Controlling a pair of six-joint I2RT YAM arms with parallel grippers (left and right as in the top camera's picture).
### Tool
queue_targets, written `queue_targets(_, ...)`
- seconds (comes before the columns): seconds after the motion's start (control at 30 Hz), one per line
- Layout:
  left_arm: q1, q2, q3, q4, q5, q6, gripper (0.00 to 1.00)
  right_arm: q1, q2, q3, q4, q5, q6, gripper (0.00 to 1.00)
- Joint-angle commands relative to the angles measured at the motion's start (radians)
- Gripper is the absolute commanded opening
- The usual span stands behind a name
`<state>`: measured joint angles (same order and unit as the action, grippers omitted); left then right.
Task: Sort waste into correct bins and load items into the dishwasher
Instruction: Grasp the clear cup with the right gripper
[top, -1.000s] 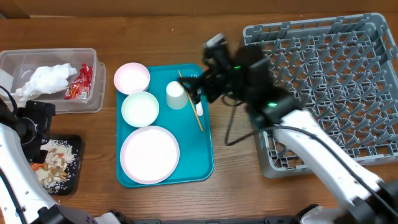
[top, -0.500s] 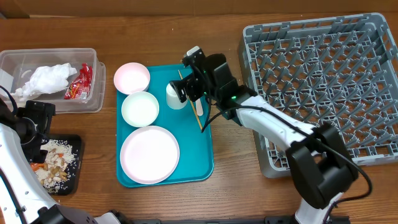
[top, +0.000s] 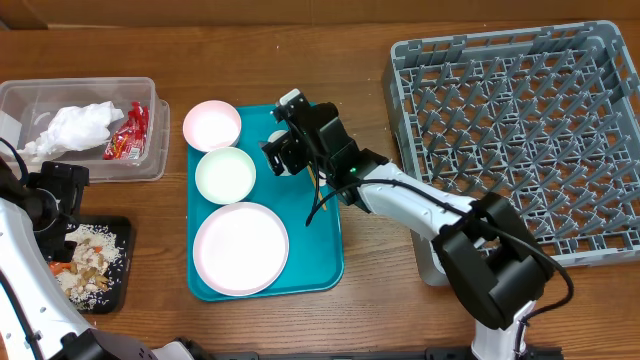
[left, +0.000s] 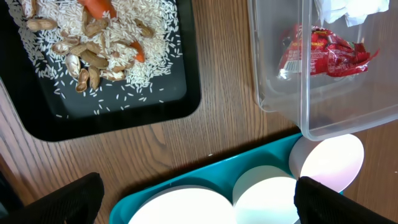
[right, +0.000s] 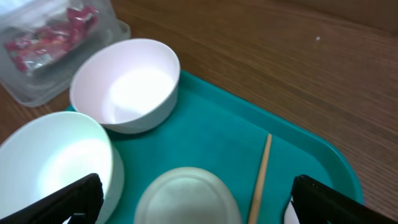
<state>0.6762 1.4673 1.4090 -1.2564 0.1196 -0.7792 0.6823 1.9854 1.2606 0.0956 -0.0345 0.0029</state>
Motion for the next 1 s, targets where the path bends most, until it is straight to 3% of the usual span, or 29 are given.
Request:
queue_targets(0.0,0.002,0.004,0.008,0.001,-0.007,0.009,1.00,-0.001,0.041,0.021,0.023,0.040,-0.003,1.00)
queue_targets(0.87,0.002,0.004,0.008,0.001,-0.008,0.009,1.00,0.005,0.102,0.021,0.050,-0.045,0.001,1.00)
queue_targets(0.97,0.002,0.004,0.008,0.001,-0.007,0.009,1.00,0.005,0.102,0.021,0.045,-0.045,0.001,0.94)
